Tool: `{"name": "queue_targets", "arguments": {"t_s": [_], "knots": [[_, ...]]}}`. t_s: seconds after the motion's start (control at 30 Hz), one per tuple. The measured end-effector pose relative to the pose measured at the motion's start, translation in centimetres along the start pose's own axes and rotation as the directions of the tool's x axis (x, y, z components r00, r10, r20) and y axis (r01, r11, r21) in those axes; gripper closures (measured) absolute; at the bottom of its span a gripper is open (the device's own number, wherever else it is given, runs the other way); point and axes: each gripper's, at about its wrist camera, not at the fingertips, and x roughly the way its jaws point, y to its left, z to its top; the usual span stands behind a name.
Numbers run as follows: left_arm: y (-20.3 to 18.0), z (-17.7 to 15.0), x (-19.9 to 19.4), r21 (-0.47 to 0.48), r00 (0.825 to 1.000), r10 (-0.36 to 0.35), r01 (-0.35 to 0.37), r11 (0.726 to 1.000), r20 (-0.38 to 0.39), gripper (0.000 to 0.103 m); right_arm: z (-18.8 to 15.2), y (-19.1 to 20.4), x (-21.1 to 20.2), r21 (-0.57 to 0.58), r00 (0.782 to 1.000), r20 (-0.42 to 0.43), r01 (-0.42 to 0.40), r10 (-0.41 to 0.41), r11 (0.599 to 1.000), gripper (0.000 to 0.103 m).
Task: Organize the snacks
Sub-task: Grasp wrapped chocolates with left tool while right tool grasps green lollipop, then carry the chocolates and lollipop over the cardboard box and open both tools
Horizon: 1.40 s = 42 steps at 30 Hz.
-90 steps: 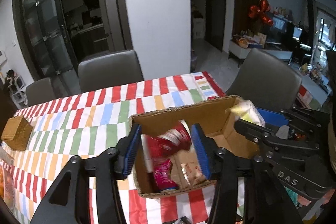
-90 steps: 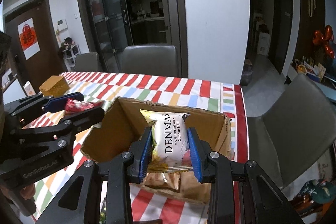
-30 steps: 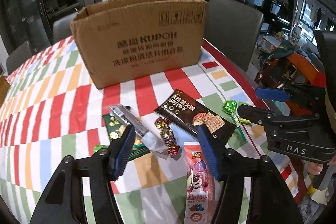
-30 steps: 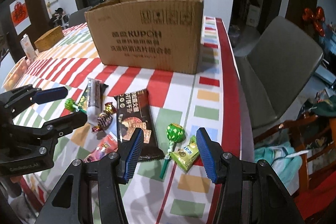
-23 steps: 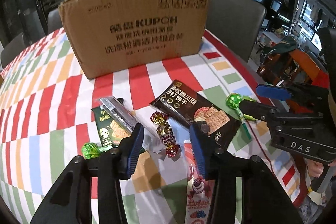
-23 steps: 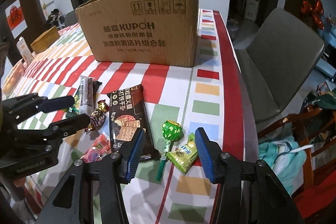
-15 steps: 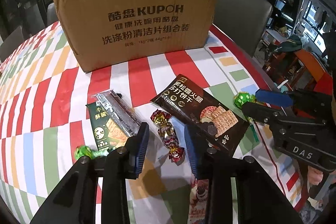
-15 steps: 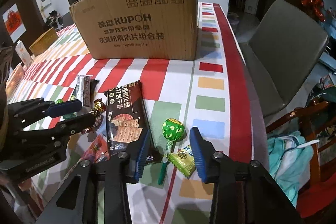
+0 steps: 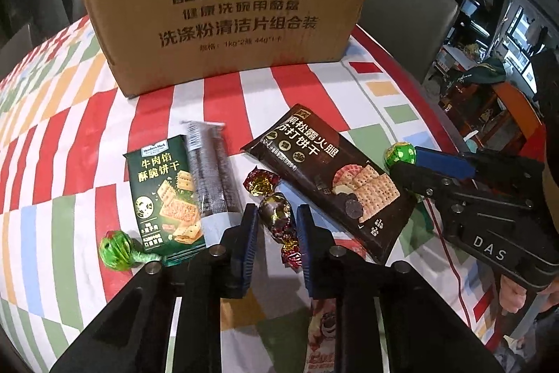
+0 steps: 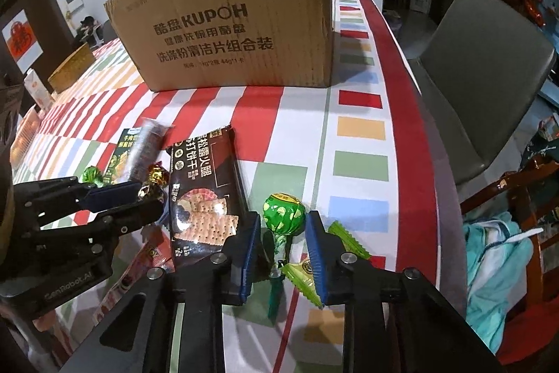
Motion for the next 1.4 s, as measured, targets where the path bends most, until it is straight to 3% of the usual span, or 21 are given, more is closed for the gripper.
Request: {"name": "queue_targets", "arguments": {"t_s": [0.27,0.73,1.1,1.4], "knots": [[0.3,0.1,-0.5,-0.018,1.000,0.005,-0.005,1.000,0.013,0.083,0.0,0.3,-0.1,0.007,1.000,0.010,-0.009,0.009,1.000,0.078],[0.0,0.9,-5.5,-0.023,0.991,-0.010,0.013,1.000,0.131,0.083,1.2,2.1,-4.9,-0.060,0.992,0.120,-0.018,0.025,0.998,0.078],[0.0,3.3,-10.9,-0.007,0.961,0.012,-0.011,1.000,0.276,0.083,3.6,3.8,-8.7,-0.099,0.973,0.223,-0.037,0.058,0.994,0.078],[0.8,6.9,-14.2,-0.001,0.927,0.030,-0.032,0.999,0.374,0.083,7.6,4.5,-10.9,-0.103,0.947,0.313,-0.041,0.071,0.994,0.078]]}}
